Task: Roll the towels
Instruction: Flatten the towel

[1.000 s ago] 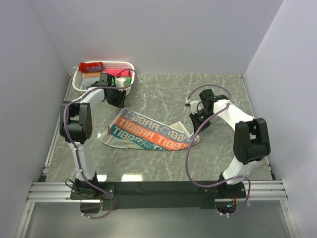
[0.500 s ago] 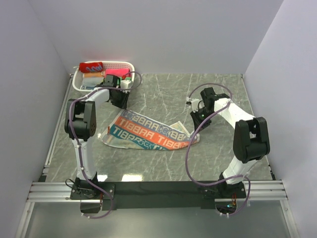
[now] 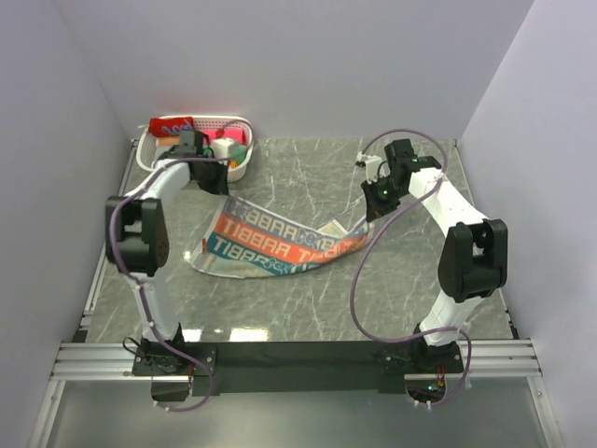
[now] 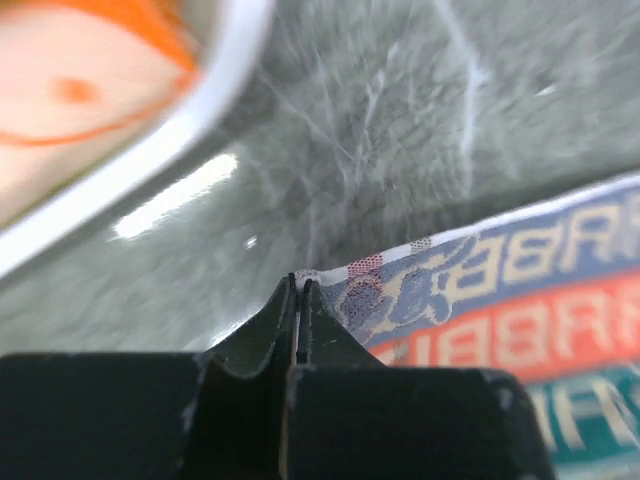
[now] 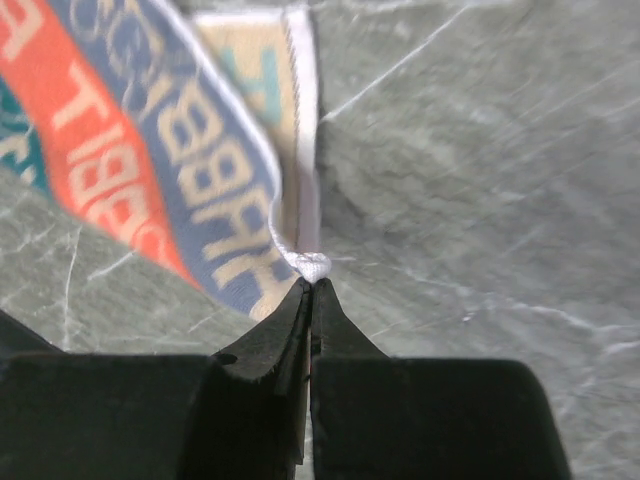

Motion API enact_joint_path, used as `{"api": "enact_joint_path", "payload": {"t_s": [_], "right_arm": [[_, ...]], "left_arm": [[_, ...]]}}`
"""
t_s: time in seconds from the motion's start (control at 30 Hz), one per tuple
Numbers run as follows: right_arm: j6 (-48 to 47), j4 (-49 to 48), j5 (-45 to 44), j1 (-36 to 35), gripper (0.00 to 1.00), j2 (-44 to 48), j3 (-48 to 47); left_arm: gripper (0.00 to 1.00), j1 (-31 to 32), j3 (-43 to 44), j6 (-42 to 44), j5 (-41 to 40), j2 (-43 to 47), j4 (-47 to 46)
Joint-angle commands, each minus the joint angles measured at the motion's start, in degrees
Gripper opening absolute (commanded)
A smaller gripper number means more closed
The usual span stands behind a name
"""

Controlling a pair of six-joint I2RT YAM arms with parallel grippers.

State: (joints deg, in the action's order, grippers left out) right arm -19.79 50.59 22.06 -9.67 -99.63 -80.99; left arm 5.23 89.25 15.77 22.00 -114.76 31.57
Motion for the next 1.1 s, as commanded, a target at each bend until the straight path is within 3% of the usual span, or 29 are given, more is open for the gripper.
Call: {"api": "enact_joint_path", "payload": {"t_s": [0.0, 0.13, 0.27, 0.5, 0.7, 0.87, 1.07], "right_arm": [[-1.47, 0.12, -0.09, 0.88, 0.0, 2.78, -4.17], [-4.29, 1.0, -0.53, 0.97, 0.0, 7.24, -3.83], [-6.39, -0.22, -0.97, 0.97, 0.0, 15.68, 2.48], [-10.88, 3.28, -3.51, 0.97, 0.0, 32.56, 10.85], [-11.94, 10.49, -6.32, 0.97, 0.0, 42.23, 9.36], [-12.29, 7.52, -7.47, 0.88, 0.0, 41.72, 8.83], [-7.64, -0.92, -7.4, 0.71, 0.0, 22.94, 7.44]], "left_arm": [[0.01, -3.73, -1.52, 4.08, 6.73, 11.72, 1.21], [0.01, -7.25, -6.01, 7.69, 12.18, 19.47, 4.54], [0.01, -11.12, -11.72, 11.29, 16.58, 29.22, 7.53], [0.01, -13.93, -22.71, 19.99, 20.53, 49.07, 16.58], [0.0, -14.02, -24.66, 19.22, 19.49, 61.05, 25.19], [0.0, -14.11, -22.98, 10.98, 18.08, 63.78, 22.49], [0.01, -14.02, -27.45, 3.32, 10.7, 53.09, 9.93]]}}
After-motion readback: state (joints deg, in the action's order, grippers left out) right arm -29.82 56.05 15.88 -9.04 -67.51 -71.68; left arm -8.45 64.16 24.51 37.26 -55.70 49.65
